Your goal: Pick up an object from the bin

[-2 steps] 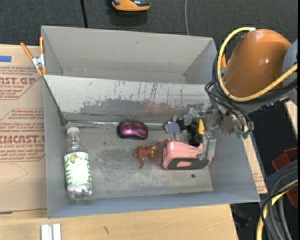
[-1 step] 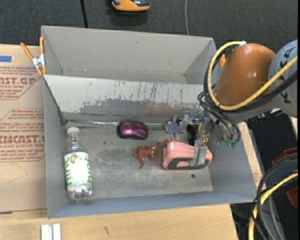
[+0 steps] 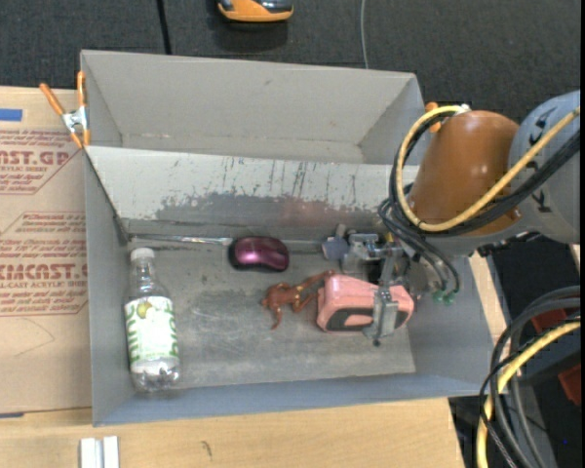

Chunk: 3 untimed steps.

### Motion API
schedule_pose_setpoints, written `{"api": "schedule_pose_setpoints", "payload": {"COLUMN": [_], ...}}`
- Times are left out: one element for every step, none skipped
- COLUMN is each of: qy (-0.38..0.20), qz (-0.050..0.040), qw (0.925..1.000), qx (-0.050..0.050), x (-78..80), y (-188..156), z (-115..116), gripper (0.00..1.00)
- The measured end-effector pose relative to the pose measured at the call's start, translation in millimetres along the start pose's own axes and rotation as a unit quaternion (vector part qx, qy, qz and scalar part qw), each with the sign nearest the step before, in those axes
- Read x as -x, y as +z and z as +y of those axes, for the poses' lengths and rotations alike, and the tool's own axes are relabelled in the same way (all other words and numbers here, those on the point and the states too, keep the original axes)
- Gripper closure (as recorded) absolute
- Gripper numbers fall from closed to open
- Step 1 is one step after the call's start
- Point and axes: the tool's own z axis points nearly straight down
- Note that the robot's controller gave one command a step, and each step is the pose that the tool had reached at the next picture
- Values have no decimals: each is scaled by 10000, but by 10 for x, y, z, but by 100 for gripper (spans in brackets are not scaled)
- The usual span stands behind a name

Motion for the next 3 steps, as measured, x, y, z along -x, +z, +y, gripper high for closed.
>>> {"api": "schedule_pose_setpoints", "payload": {"qy": [860, 990, 1174], "qz": [-5, -33, 123], "qw": [9963, 9951, 9930], "qx": [4, -3, 13], "x": [151, -7, 341], "y": [306, 537, 1006], "z": [-9, 0, 7], "gripper": [0, 0, 100]}}
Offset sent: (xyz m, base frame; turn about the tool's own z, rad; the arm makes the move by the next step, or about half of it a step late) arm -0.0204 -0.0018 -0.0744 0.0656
